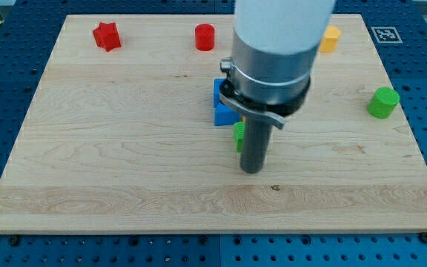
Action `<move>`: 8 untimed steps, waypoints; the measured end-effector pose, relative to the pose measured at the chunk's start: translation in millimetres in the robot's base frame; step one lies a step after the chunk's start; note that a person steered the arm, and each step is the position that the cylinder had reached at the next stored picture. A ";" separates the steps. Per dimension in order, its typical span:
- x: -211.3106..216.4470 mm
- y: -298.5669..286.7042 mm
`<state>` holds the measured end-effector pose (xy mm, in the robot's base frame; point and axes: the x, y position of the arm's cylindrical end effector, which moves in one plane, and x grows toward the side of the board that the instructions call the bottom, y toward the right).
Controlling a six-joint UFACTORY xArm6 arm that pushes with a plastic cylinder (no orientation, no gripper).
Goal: Place green circle into green star
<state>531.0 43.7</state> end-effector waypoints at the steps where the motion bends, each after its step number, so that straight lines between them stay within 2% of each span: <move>1: -21.5 -4.0; 2: -32.2 -4.1; 3: 12.3 20.1; 4: 38.7 89.7; 5: 20.0 186.1; 6: -21.7 250.6; 7: -74.1 278.6; 8: -114.6 279.8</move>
<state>416.4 323.4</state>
